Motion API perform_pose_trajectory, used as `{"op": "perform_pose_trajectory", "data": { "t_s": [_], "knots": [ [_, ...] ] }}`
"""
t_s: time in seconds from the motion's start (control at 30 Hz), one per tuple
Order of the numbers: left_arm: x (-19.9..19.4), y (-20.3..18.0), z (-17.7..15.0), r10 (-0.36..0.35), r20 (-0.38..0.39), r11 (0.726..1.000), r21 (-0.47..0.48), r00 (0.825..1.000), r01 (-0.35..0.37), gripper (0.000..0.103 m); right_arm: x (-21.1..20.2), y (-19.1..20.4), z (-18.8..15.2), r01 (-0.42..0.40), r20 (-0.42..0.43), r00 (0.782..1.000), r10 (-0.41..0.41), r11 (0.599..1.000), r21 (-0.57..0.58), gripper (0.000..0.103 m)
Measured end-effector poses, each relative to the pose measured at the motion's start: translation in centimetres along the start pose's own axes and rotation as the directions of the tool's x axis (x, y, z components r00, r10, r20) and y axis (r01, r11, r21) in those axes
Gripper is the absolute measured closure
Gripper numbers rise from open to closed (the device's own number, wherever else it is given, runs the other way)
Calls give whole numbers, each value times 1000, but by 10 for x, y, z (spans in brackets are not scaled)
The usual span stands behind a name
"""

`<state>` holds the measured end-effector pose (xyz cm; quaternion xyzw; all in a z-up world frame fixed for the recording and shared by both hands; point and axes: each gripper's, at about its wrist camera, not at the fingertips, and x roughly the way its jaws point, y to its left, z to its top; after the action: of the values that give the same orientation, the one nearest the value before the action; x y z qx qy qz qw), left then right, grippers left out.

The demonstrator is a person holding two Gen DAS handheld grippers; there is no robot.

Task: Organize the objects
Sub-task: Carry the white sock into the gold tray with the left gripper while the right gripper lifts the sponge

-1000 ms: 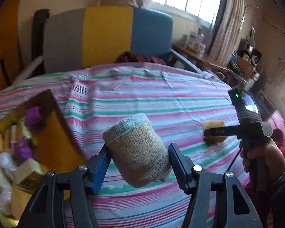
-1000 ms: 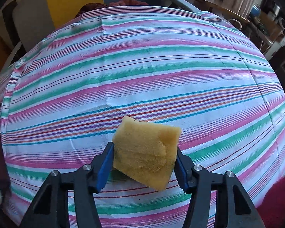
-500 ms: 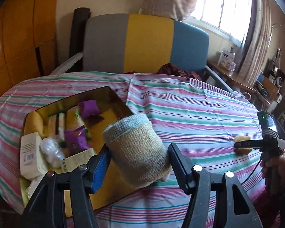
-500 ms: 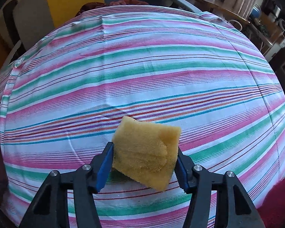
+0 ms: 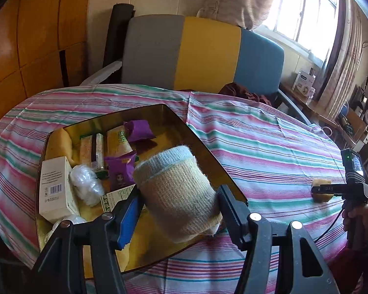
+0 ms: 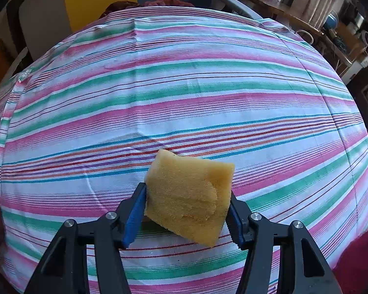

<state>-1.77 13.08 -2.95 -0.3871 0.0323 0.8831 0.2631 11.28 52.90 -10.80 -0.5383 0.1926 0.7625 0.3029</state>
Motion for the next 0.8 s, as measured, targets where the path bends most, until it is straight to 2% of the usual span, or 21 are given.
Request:
{"op": "perform_pose_trajectory", "data": {
  "t_s": [0.33,0.5,0.73,0.8],
  "knots": [
    [-1,8,1,-6,-2,1000,-9,1000,6,41,1,8,3,17,9,1000,-16,1000,-23,44],
    [-5,26,20,-1,33,999,-44,999,2,41,-4,12,-1,24,12,1000,-24,999,-35,44],
    [21,71,54,-66,-14,981,-181,998,62,41,-1,9,-1,25,13,1000,-24,999,-42,44],
    [32,72,61,-61,-27,984,-169,998,55,41,-2,7,-1,23,13,1000,-22,999,-43,44]
  ]
}}
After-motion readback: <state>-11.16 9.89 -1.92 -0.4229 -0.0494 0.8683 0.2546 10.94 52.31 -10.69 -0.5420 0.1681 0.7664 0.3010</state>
